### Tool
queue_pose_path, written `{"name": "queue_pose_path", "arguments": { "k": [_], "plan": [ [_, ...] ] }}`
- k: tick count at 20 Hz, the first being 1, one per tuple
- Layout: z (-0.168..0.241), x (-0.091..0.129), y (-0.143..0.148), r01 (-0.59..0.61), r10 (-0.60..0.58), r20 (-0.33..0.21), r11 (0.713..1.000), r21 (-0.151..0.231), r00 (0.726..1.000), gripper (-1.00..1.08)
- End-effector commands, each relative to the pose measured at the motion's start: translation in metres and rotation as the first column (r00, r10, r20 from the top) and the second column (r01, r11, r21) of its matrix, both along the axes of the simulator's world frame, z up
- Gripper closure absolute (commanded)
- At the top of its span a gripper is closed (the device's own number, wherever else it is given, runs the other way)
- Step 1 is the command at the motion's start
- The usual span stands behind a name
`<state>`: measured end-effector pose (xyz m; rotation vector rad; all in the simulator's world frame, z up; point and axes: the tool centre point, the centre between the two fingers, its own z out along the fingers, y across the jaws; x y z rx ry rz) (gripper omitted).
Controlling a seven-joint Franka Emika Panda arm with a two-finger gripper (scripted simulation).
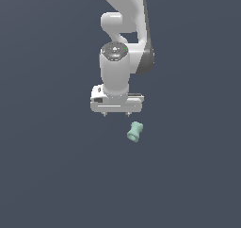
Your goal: Pick up the object and move it to a goal position.
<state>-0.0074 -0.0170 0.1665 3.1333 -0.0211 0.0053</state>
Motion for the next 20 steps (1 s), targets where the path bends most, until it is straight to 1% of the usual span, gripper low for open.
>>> {"name": "queue_pose_path", "arguments": {
  "k": [1, 4, 10, 20],
  "plan": [
    [0.000, 0.000, 0.000, 0.000, 0.000, 0.000, 1.000, 0.000, 1.000, -0.92],
    [-0.001, 0.000, 0.002, 0.007, -0.007, -0.001, 1.000, 0.005, 1.000, -0.92],
    [-0.004, 0.002, 0.010, 0.039, -0.039, -0.009, 0.999, 0.028, 0.999, -0.92],
    [-0.007, 0.003, 0.016, 0.065, -0.065, -0.009, 0.997, 0.027, 0.998, -0.92]
  ]
}}
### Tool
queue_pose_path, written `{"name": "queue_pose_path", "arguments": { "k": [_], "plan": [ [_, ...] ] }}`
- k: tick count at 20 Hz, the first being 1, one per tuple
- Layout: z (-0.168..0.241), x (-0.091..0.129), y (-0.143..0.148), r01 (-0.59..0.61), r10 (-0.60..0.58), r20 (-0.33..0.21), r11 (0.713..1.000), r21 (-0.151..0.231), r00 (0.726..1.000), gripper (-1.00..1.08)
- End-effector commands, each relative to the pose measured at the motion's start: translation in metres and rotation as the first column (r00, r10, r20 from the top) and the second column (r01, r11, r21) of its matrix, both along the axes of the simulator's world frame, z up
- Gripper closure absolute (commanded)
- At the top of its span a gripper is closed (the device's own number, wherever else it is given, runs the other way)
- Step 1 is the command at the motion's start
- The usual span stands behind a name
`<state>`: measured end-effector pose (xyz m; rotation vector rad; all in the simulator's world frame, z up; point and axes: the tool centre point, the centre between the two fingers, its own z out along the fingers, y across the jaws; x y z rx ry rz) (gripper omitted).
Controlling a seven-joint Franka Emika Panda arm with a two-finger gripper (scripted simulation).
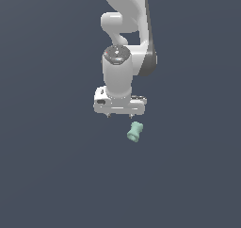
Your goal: Pick up the object and move it to a goal position.
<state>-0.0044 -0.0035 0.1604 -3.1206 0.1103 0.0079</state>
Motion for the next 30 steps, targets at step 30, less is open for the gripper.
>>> {"name": "queue_pose_path", "arguments": {
  "k": [30],
  "plan": [
    [-0.058, 0.014, 0.077, 0.359, -0.359, 0.004, 0.933, -0.019, 0.933, -0.92]
  ]
}}
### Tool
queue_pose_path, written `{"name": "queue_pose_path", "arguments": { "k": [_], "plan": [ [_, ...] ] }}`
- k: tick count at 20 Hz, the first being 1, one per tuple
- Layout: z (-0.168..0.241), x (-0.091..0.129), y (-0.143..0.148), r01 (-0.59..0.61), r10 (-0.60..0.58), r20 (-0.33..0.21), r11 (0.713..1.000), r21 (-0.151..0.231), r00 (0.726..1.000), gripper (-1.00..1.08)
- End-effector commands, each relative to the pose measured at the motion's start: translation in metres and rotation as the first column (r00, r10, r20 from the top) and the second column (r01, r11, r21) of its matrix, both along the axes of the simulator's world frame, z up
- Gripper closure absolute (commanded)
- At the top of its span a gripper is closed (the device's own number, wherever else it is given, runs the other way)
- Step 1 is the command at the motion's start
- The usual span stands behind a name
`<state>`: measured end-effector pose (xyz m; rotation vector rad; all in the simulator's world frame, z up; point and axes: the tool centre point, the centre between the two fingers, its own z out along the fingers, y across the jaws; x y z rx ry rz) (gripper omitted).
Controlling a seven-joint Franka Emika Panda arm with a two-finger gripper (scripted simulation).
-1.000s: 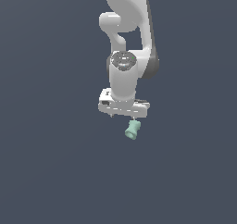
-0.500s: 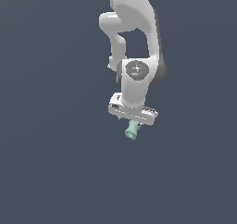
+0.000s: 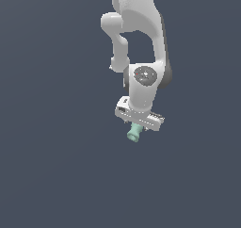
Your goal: Pick up the object and move it to a goal position.
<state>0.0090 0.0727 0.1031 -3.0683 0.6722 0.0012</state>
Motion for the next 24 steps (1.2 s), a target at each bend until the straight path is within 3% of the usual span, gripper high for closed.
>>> {"name": "queue_pose_path", "arguments": {
  "k": [1, 20, 21, 24],
  "plan": [
    [-0.001, 0.000, 0.001, 0.009, -0.009, 0.001, 1.000, -0.001, 1.000, -0.92],
    [-0.051, 0.000, 0.001, 0.009, -0.009, 0.001, 1.000, -0.001, 1.000, -0.92],
    [-0.051, 0.000, 0.001, 0.009, -0.009, 0.001, 1.000, -0.001, 1.000, 1.08],
    [-0.051, 0.000, 0.001, 0.009, -0.009, 0.001, 1.000, -0.001, 1.000, 1.08]
  ]
}}
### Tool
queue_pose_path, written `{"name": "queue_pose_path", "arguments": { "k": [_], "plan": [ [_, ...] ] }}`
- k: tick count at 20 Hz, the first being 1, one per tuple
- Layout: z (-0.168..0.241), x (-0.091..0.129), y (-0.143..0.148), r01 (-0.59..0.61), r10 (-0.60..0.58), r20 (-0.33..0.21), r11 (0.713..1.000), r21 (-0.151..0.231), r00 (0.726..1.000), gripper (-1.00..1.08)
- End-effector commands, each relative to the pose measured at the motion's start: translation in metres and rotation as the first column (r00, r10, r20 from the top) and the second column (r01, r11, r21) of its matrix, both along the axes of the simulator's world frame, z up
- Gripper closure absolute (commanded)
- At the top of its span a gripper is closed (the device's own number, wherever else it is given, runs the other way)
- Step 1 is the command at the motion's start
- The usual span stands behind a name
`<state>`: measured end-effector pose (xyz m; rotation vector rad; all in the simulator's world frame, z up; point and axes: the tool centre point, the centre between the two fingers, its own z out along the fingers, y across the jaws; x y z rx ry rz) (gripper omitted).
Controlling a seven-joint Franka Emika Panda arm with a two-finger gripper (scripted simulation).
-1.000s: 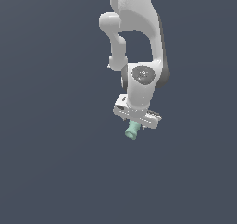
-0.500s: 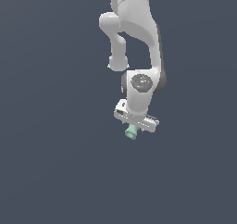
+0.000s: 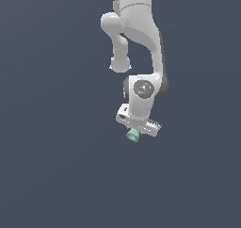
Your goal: Pick up the object and move it to a goal position.
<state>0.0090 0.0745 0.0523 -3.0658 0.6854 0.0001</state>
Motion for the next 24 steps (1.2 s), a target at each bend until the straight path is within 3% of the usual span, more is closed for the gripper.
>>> {"name": "queue_pose_path", "arguments": {
  "k": [1, 14, 24],
  "plan": [
    [0.000, 0.000, 0.000, 0.000, 0.000, 0.000, 1.000, 0.000, 1.000, 1.08],
    [0.012, -0.003, -0.004, 0.000, 0.000, 0.000, 1.000, 0.000, 1.000, 1.08],
    [0.072, -0.016, -0.024, 0.001, -0.001, 0.000, 1.000, 0.000, 1.000, 1.08]
  ]
}}
